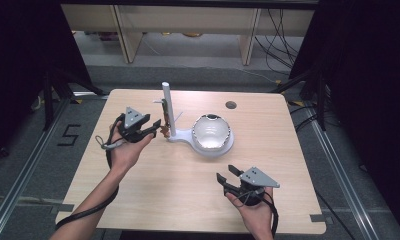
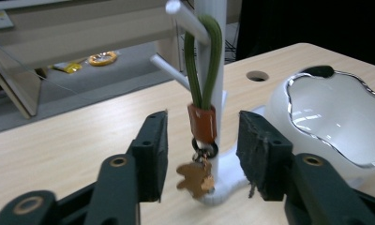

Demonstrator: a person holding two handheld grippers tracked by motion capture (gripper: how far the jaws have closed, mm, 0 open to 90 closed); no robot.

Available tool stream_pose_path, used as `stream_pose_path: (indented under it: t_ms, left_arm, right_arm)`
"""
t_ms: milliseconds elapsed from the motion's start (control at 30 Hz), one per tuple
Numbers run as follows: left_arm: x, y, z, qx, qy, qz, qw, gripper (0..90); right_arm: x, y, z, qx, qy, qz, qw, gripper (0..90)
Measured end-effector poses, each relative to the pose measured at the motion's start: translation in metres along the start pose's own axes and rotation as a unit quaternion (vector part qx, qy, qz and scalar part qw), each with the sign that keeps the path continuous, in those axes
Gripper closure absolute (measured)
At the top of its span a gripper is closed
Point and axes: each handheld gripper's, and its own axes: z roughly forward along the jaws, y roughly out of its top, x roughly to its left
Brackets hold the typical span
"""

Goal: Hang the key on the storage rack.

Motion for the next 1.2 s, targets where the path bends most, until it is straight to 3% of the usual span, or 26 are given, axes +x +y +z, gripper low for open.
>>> stream_pose_path:
  t_ms: [200,233,267,300,333,467,567,700,800,833,867,900,1067,1100,1200]
  left_arm:
    - [0.002,-0.027,-0.025,-0.014,-0.018,-0.008,0.9997,44.3]
    - [0.003,-0.033,-0.031,-0.014,-0.014,-0.007,0.9998,43.6]
    - [0.004,-0.039,-0.035,-0.014,-0.014,-0.008,0.9998,42.8]
    - [0.005,-0.044,-0.038,-0.014,-0.011,-0.008,0.9998,42.2]
    - [0.005,-0.05,-0.042,-0.015,-0.01,-0.008,0.9998,41.7]
    - [0.009,-0.07,-0.054,-0.015,-0.005,-0.011,0.9998,40.6]
    - [0.011,-0.085,-0.061,-0.011,0.002,-0.014,0.9998,40.2]
    - [0.014,-0.106,-0.067,-0.009,0.01,-0.021,0.9997,39.8]
    - [0.015,-0.122,-0.068,-0.006,0.016,-0.025,0.9995,39.4]
    - [0.016,-0.125,-0.068,-0.006,0.016,-0.025,0.9995,39.3]
    - [0.017,-0.127,-0.068,0.0,0.018,-0.023,0.9996,39.2]
    - [0.018,-0.131,-0.068,-0.001,0.02,-0.023,0.9995,38.9]
    - [0.021,-0.14,-0.068,-0.006,0.029,-0.029,0.9992,38.2]
    - [0.021,-0.14,-0.068,-0.007,0.026,-0.031,0.9991,38.2]
    - [0.023,-0.141,-0.068,-0.02,0.03,-0.031,0.9989,38.4]
  right_arm:
    - [-0.007,-0.002,0.0,-0.001,-0.004,-0.016,0.9999,46.8]
    - [-0.005,-0.003,-0.002,0.007,-0.009,-0.001,0.9999,46.7]
    - [-0.008,-0.003,-0.001,0.002,-0.01,-0.013,0.9999,46.7]
    - [-0.009,-0.004,-0.001,0.0,-0.014,-0.014,0.9998,46.6]
    - [-0.01,-0.005,0.001,-0.001,-0.003,-0.013,0.9999,46.5]
    - [-0.012,-0.008,0.001,0.004,-0.014,-0.011,0.9998,46.2]
    - [-0.013,-0.008,0.002,0.01,-0.005,-0.007,0.9999,46.1]
    - [-0.014,-0.01,0.001,0.012,-0.017,-0.013,0.9997,46.0]
    - [-0.014,-0.012,0.003,0.013,-0.007,-0.001,0.9999,45.8]
    - [-0.015,-0.012,0.003,0.014,-0.015,-0.012,0.9997,45.7]
    - [-0.014,-0.013,0.002,0.015,-0.012,0.005,0.9998,45.7]
    - [-0.015,-0.014,0.003,0.015,-0.012,0.001,0.9998,45.6]
    - [-0.016,-0.017,0.002,0.025,-0.016,0.009,0.9995,45.4]
    - [-0.017,-0.018,0.004,0.018,-0.011,0.0,0.9998,45.4]
    - [-0.018,-0.019,0.003,0.018,-0.008,0.007,0.9998,45.2]
